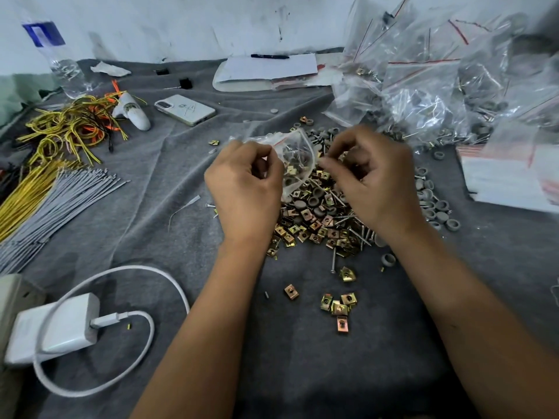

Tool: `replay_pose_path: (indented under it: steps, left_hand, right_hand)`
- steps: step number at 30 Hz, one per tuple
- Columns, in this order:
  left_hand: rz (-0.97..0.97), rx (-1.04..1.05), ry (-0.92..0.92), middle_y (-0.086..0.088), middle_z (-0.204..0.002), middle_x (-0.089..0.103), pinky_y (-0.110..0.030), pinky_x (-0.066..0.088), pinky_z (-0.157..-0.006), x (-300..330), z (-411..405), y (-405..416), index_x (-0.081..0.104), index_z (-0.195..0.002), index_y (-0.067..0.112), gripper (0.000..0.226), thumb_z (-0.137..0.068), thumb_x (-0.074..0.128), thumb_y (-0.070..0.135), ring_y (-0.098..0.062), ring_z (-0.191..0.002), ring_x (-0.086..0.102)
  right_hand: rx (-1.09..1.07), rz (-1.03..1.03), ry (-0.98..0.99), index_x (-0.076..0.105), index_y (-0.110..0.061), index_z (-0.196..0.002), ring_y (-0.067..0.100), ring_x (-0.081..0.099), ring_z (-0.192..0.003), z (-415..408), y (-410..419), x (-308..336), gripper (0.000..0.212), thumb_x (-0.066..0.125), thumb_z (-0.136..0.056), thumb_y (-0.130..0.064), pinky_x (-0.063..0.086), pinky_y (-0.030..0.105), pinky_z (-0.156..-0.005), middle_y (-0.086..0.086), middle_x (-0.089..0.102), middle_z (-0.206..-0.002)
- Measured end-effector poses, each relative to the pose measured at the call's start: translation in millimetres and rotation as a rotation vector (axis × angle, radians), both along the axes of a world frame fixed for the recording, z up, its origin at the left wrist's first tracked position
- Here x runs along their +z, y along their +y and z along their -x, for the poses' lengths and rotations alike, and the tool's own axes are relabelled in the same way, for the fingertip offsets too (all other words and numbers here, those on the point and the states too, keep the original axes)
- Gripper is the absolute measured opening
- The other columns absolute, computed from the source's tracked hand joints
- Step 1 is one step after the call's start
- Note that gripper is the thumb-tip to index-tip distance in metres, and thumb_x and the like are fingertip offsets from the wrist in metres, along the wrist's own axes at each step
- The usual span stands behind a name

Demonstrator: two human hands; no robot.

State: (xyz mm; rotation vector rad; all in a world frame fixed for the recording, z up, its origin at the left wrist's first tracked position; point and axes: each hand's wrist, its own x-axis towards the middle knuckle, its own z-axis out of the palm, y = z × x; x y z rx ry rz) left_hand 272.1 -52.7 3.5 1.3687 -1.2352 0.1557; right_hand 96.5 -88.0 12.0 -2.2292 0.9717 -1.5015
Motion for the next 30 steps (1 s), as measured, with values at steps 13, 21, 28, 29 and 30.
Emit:
replay_pose_path:
  steps: [13,21,28,29,30]
  left_hand:
    - [-0.084,-0.02,0.049,0.002,-0.066,0.063,-0.042,0.051,-0.065,-8.5,-3.9,-7.0,0.075,-0.075,0.014,0.009,-0.083,0.072,0.015,-0.018,-0.064,0.06]
    - [-0.151,-0.228,0.024,0.008,-0.074,0.071,-0.034,0.056,-0.064,-7.0,3.0,-6.9,0.079,-0.082,0.019,0.007,-0.085,0.074,0.014,-0.007,-0.066,0.064]
    - [-0.145,-0.159,0.101,0.011,-0.066,0.065,-0.024,0.049,-0.059,-8.5,1.6,-8.0,0.077,-0.078,0.02,0.009,-0.085,0.075,0.014,-0.006,-0.061,0.059]
    - [-0.153,-0.154,0.124,0.011,-0.065,0.064,-0.025,0.048,-0.058,-8.4,1.2,-8.5,0.077,-0.077,0.021,0.01,-0.084,0.075,0.014,-0.006,-0.06,0.057]
    - [-0.159,-0.151,0.145,0.011,-0.063,0.062,-0.025,0.047,-0.057,-8.6,0.7,-9.0,0.077,-0.077,0.021,0.011,-0.084,0.074,0.014,-0.005,-0.059,0.056]
  right_hand:
    - [0.088,-0.068,0.638,0.076,-0.019,-0.104,0.013,0.043,-0.106,-6.8,-6.1,-12.4,0.023,0.075,-0.09,-0.037,0.045,0.038,-0.093,-0.007,0.054,-0.101]
    - [-0.003,0.123,0.224,0.079,-0.009,-0.104,0.01,0.063,-0.089,-2.9,-1.2,-2.4,0.019,0.082,-0.086,-0.015,0.05,0.018,-0.084,0.002,0.072,-0.097]
    - [-0.1,0.02,0.096,0.076,-0.011,-0.101,-0.006,0.065,-0.081,3.1,-4.4,-1.8,0.02,0.084,-0.083,-0.016,0.052,0.01,-0.074,-0.006,0.073,-0.092]
    - [-0.103,0.018,0.084,0.076,-0.011,-0.099,-0.007,0.064,-0.08,4.6,-4.8,-1.2,0.018,0.084,-0.084,-0.017,0.051,0.008,-0.075,-0.008,0.071,-0.091]
    - [-0.099,0.014,0.088,0.076,-0.011,-0.097,-0.006,0.064,-0.079,6.2,-5.0,-1.1,0.016,0.083,-0.085,-0.019,0.05,0.009,-0.077,-0.009,0.071,-0.091]
